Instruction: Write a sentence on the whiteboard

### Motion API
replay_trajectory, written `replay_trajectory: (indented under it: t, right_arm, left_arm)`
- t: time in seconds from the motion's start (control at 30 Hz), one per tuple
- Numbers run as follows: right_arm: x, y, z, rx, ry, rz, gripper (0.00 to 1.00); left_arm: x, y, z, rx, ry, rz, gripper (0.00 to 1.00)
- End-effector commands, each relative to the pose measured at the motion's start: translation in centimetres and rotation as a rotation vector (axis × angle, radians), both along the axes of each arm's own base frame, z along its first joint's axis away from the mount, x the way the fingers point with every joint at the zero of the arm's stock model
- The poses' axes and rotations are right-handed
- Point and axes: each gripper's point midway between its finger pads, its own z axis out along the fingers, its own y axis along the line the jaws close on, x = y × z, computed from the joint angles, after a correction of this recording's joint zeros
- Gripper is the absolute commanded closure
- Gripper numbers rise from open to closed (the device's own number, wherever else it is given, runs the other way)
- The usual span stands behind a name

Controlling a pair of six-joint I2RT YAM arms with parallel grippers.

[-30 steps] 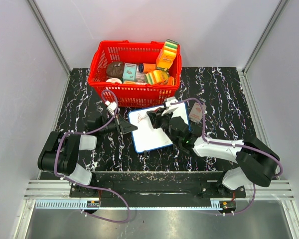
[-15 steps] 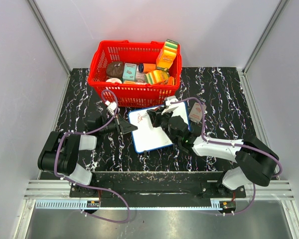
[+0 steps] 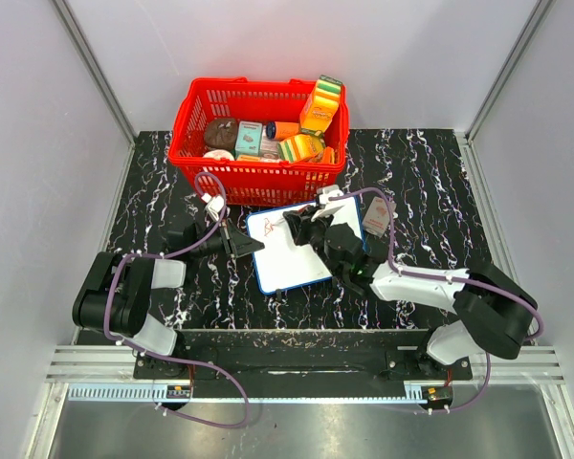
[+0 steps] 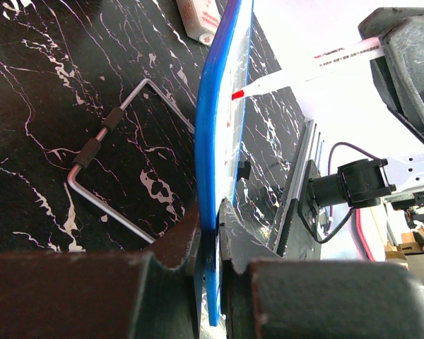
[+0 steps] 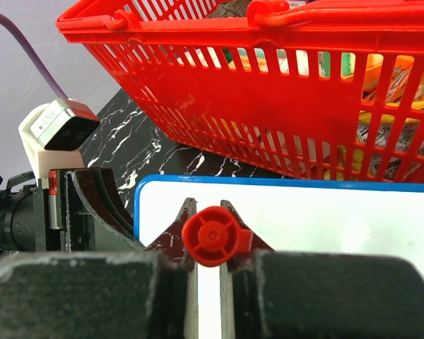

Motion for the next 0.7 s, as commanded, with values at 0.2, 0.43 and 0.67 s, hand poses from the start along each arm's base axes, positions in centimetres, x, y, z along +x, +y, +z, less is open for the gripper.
replay_trajectory:
  t: [0.2,0.43,0.67]
  right_arm:
    - [0.2,-1.5,0.3,0.013,-0.003,-0.049,1.0]
    - [-0.6,-1.5,2.8,0.085,-0.036,-0.018,1.0]
    - [0.0,-2.3,3.8,0.105,-0.044,-0.05,1.0]
  left_arm:
    - [1.2,0.1,-0.1,0.052,-0.099,0.023,1.0]
    - [1.2,0.1,-0.1,0.052,-0.099,0.023,1.0]
    - [1.2,0.1,-0.1,0.052,-0.102,0.022,1.0]
